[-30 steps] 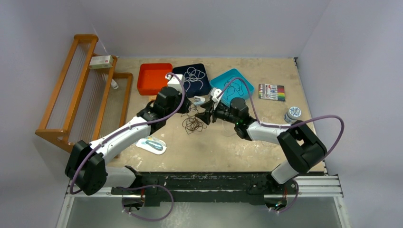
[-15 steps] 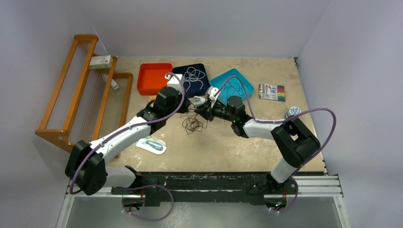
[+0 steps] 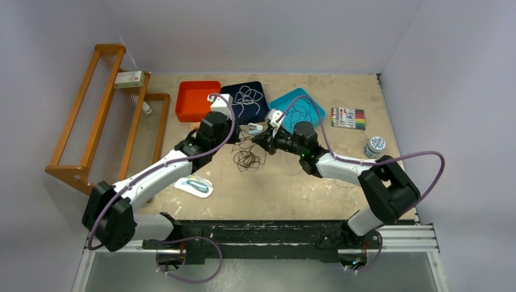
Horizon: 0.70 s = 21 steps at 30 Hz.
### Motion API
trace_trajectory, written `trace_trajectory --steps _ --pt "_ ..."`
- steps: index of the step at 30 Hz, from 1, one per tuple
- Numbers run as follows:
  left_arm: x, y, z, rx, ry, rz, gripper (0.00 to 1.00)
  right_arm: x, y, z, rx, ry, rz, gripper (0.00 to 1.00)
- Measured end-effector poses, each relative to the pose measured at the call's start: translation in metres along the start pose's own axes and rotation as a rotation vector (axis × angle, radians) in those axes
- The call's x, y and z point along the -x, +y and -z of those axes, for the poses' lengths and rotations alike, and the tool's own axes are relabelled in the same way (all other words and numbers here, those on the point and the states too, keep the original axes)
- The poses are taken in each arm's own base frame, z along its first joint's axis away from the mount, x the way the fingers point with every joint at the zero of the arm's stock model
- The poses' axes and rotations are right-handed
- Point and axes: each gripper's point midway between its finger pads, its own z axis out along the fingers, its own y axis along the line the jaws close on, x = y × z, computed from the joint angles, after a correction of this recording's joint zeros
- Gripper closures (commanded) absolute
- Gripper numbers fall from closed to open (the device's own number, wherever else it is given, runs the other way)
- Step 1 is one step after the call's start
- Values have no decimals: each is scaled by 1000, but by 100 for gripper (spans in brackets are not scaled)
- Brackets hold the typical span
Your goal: Untangle the cables
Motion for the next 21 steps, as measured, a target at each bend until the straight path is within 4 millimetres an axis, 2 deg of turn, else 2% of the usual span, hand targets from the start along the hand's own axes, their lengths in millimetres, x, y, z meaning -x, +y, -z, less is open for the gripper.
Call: trace_trajectory --steps 1,4,11,16,21 --pt "1 1 1 6 -6 3 91 5 0 2 -8 -5 6 100" --pt "7 7 4 43 -29 17 80 10 -1 9 -29 -1 14 100" --pt "12 27 8 141 -65 46 59 -8 -1 35 -94 73 -5 100" --pt "4 35 8 159 -55 47 49 -4 -7 45 -161 82 -8 100" --pt "-9 32 10 98 -55 55 44 -8 -23 51 -270 113 -62 100"
